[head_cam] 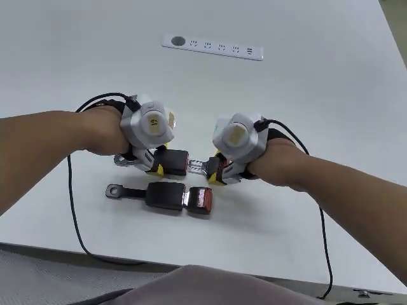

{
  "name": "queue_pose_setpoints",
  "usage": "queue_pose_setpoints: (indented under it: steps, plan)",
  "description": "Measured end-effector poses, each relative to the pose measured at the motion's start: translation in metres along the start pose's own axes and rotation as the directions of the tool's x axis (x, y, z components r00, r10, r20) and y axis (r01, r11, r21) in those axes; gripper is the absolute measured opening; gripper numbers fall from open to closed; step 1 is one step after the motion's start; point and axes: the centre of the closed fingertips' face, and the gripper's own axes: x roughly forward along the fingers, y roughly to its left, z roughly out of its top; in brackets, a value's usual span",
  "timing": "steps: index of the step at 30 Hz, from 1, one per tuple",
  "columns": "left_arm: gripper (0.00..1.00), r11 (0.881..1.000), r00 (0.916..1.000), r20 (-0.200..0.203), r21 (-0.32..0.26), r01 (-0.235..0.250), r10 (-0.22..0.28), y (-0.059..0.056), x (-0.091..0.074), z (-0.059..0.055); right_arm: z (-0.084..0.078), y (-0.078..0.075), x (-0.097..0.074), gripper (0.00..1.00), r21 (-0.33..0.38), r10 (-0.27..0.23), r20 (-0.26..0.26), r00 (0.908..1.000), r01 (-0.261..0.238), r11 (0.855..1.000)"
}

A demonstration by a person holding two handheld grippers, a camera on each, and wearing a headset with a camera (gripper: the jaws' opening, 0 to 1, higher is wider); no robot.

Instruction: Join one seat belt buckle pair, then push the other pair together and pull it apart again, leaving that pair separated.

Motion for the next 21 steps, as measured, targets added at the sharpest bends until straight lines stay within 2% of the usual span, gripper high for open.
queue_pose_setpoints:
  steps: [2,3,5,8,9,11,12,17,21]
  plan:
    - [0.33,1.000,1.0000,-0.001,-0.001,0.001,-0.001,-0.001,0.000,0.001,0.002,-0.004,0.000,0.32,-0.033,-0.029,-0.004,0.9996,0.029,0.999]
    - [0.33,1.000,1.0000,-0.003,-0.001,0.002,-0.002,0.000,0.000,0.001,0.005,-0.002,0.001,0.32,-0.064,-0.031,-0.008,0.9995,0.030,0.998]
    - [0.33,1.000,1.0000,-0.006,0.000,0.002,-0.002,0.000,0.001,0.000,0.009,0.002,0.001,0.32,-0.078,-0.029,-0.001,0.9996,0.029,0.997]
    - [0.33,1.000,1.0000,-0.004,0.001,0.001,-0.001,-0.001,0.000,0.001,0.012,-0.001,0.007,0.32,-0.069,-0.025,0.014,0.9996,0.026,0.997]
    - [0.33,1.000,1.0000,-0.002,-0.005,0.001,-0.001,-0.002,0.000,0.001,0.012,-0.001,0.002,0.32,-0.071,-0.022,0.015,0.9996,0.023,0.997]
    - [0.33,1.000,1.0000,0.003,-0.004,0.002,-0.002,-0.002,0.000,0.001,0.013,-0.002,0.003,0.31,-0.087,-0.023,0.022,0.9995,0.025,0.996]
    - [0.32,1.000,0.9999,0.012,0.016,0.006,-0.007,-0.001,0.000,0.000,0.014,-0.002,0.003,0.31,-0.086,-0.022,0.021,0.9995,0.023,0.996]
    - [0.32,1.000,0.9990,0.041,0.012,0.014,-0.015,-0.003,-0.001,0.001,0.020,0.000,0.003,0.30,-0.083,0.009,0.021,0.9997,-0.007,0.997]
    - [0.32,1.000,0.9994,0.030,0.022,0.014,-0.015,-0.005,-0.002,0.005,0.024,0.000,0.007,0.30,-0.079,0.022,0.033,0.9992,-0.019,0.997]
